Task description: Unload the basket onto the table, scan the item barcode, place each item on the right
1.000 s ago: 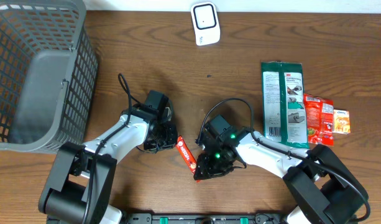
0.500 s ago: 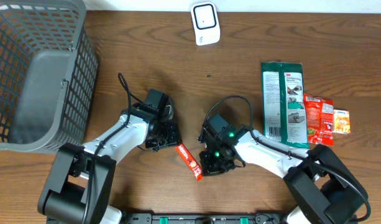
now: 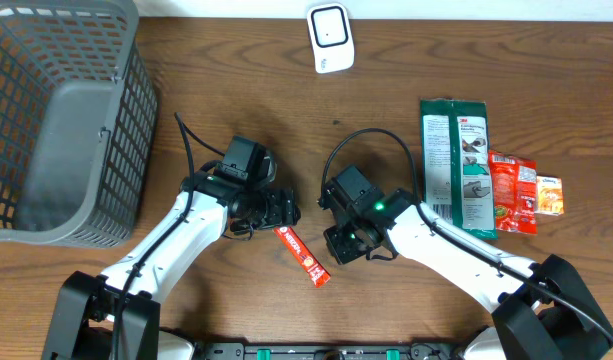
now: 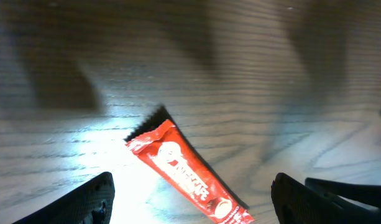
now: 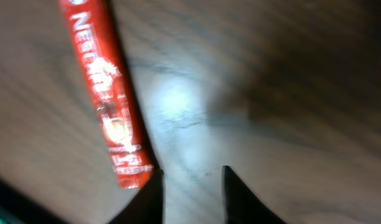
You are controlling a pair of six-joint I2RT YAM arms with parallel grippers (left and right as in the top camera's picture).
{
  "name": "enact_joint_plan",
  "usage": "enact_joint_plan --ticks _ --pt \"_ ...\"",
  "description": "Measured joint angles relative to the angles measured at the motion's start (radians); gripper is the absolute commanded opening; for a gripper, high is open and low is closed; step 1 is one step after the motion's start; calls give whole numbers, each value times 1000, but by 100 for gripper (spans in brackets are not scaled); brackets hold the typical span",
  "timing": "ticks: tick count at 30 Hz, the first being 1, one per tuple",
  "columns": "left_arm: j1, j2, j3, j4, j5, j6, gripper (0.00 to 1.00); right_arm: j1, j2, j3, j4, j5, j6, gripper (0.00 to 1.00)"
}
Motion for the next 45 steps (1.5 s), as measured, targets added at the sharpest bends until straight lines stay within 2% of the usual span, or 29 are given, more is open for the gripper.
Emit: enact_joint_plan --ticks 9,20,24,27,31,35,41,45 --pt "30 0 0 -51 -127 -64 82 77 0 0 -1 -75 -42 33" --pt "113 0 0 -129 -163 -75 82 140 98 0 18 -17 -14 40" --pt "113 0 0 -148 -163 -74 82 140 121 0 19 -9 1 22" --pt "113 0 0 -150 -163 -74 82 136 121 0 18 -5 16 19" --pt "113 0 0 -150 -163 -74 82 81 121 0 19 6 37 26" --pt "113 0 0 -151 -163 -74 82 11 121 0 22 -8 46 28" --pt "113 0 0 -148 -163 -74 82 -8 121 0 81 -171 5 31" --pt "113 0 0 -148 -163 -74 82 -1 121 0 88 -236 -16 38"
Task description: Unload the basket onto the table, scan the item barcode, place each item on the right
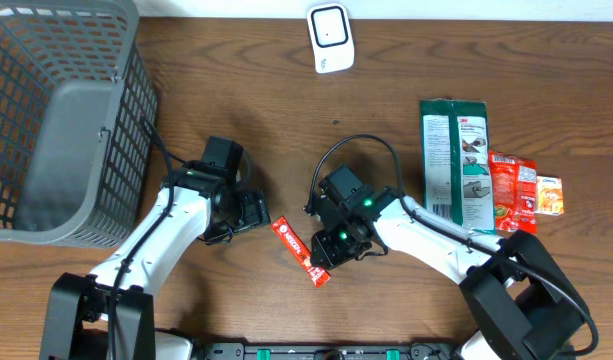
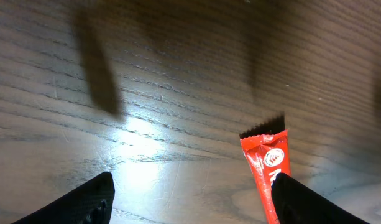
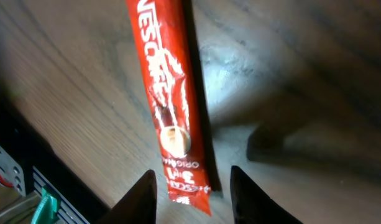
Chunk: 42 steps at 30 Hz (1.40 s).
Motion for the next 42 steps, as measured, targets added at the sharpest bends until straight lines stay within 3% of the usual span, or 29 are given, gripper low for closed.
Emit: enact_joint_plan --ticks 21,33,42 --pt "0 0 0 3 0 0 82 271 0 87 -95 438 69 46" --pt "0 0 0 2 0 0 82 309 11 87 -92 468 21 48" --pt "0 0 0 -3 0 0 82 273 45 87 -91 467 23 28"
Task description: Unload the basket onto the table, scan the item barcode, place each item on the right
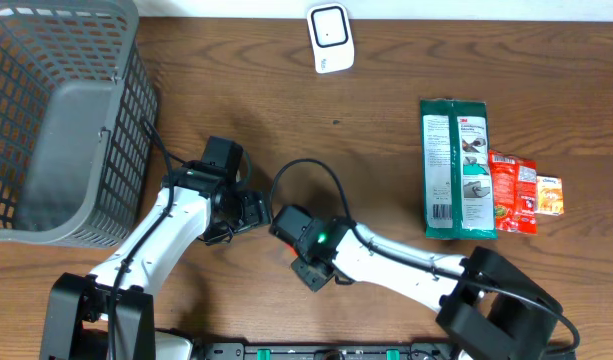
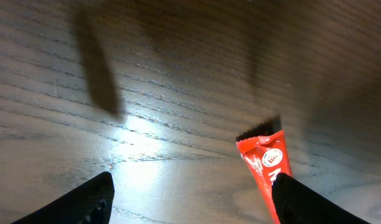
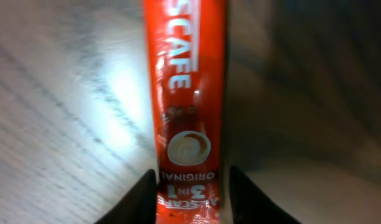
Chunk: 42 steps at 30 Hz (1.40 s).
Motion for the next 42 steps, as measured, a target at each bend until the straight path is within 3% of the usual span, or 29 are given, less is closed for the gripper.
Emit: enact_joint_plan --ticks 13,32,42 --pt "0 0 0 37 0 0 82 -196 0 0 6 41 3 24" --pt "-87 0 0 161 5 -13 82 -335 0 28 -26 -46 -36 34" --pt "-137 0 0 184 5 -31 82 -341 0 10 -26 -84 -61 18"
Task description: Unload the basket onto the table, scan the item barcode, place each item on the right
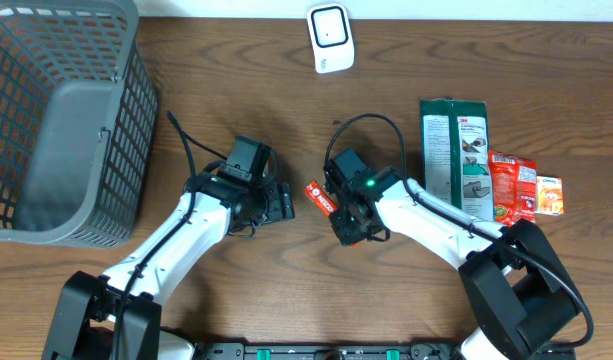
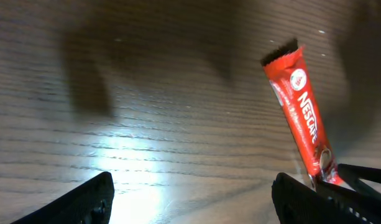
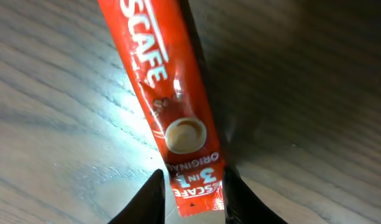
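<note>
A red Nescafe 3-in-1 stick sachet (image 1: 321, 197) is at the table's middle, its lower end pinched between the fingers of my right gripper (image 3: 191, 186), which is shut on it. The sachet (image 3: 159, 81) stretches away from the gripper over the wood and casts a shadow beside it. My left gripper (image 1: 279, 200) is just left of the sachet, with its fingers spread wide and open over bare wood (image 2: 190, 199). In the left wrist view the sachet (image 2: 302, 118) shows at the right. The white scanner (image 1: 329, 38) stands at the table's back edge.
A grey mesh basket (image 1: 56, 120) fills the back left corner. At the right lie a green wipes pack (image 1: 456, 165), a red packet (image 1: 511, 190) and a small orange packet (image 1: 550, 195). Black cables arch over both arms.
My right gripper has moved from near the table's front edge to the middle, with the sachet between its fingers. My left gripper has shifted right, closer to the sachet.
The sachet first lay near the front of the table with both grippers beside it. Then my left gripper was further left and my right one was over the sachet's end. Later my right fingers straddled that end. Now the sachet is held at the table's middle.
</note>
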You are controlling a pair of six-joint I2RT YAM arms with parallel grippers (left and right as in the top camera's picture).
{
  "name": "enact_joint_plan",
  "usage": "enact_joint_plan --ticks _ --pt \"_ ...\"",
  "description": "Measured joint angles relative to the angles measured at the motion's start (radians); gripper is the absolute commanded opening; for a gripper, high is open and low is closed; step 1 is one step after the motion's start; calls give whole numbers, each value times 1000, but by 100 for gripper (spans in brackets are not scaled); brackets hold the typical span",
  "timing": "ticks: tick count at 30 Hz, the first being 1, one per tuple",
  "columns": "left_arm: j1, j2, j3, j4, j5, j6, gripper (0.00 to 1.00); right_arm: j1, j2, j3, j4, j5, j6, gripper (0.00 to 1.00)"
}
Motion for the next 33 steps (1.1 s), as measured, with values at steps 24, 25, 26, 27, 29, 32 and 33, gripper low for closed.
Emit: enact_joint_plan --ticks 24,25,26,27,29,32,33 --pt "-7 0 0 14 0 -51 82 11 -7 -58 128 -65 -5 1" --pt "-7 0 0 15 0 -51 82 13 -8 -60 129 -67 -2 1" --pt "-7 0 0 15 0 -51 82 13 -8 -60 129 -76 -4 1" --pt "-7 0 0 15 0 -51 82 13 -8 -60 128 -77 -3 1" --pt "-7 0 0 16 0 -51 82 12 -11 -58 110 -79 -3 1" --pt "-7 0 0 29 5 -51 82 12 -16 -58 89 -79 -3 1" --pt "-7 0 0 38 13 -50 82 11 -20 -58 87 -79 -3 1"
